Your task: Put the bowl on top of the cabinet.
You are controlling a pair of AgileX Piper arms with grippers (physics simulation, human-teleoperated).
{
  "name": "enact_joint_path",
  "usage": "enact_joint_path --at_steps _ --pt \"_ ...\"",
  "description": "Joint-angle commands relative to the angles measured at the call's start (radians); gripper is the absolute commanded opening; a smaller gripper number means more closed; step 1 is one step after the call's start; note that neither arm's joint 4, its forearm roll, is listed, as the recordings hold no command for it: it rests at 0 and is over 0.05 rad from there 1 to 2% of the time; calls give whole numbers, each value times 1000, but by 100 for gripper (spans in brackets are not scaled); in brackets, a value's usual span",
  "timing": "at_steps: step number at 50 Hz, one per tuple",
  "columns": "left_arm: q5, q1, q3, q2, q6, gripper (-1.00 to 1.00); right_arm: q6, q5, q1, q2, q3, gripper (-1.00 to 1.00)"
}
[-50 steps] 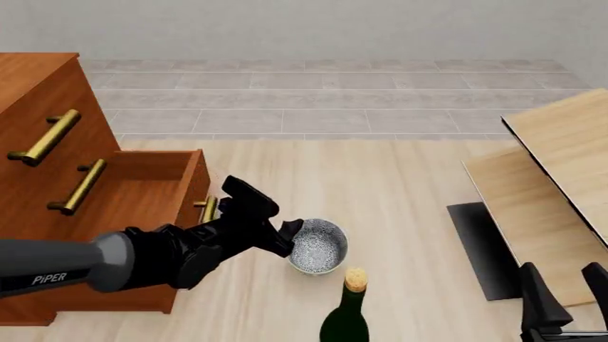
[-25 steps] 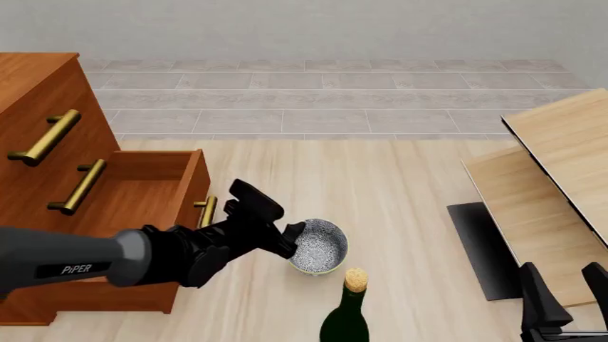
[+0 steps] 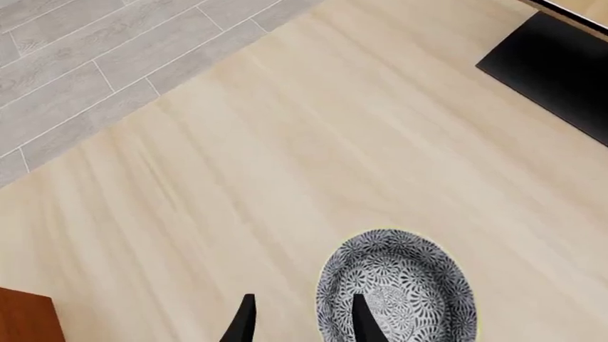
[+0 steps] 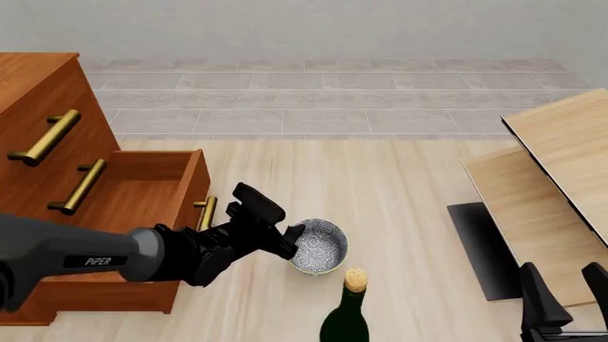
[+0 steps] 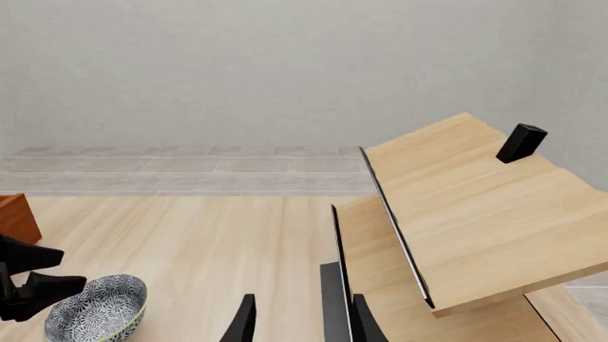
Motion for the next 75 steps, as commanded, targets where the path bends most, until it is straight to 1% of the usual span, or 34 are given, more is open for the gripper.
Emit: enact_joint_path --at_steps 1,14,32,33,34,45,75 --pt "-12 4 -6 23 7 100 0 0 0 0 0 100" --pt "-13 -4 -16 40 13 100 0 0 0 0 0 100" --pt "-10 1 -54 82 25 100 0 0 0 0 0 100" --pt "-10 1 -54 82 25 100 0 0 0 0 0 100" --pt "-29 -6 -40 76 40 100 0 0 0 0 0 100" --pt "-26 3 -50 96 36 100 0 0 0 0 0 100" --pt "-29 -14 -63 131 52 100 0 0 0 0 0 100"
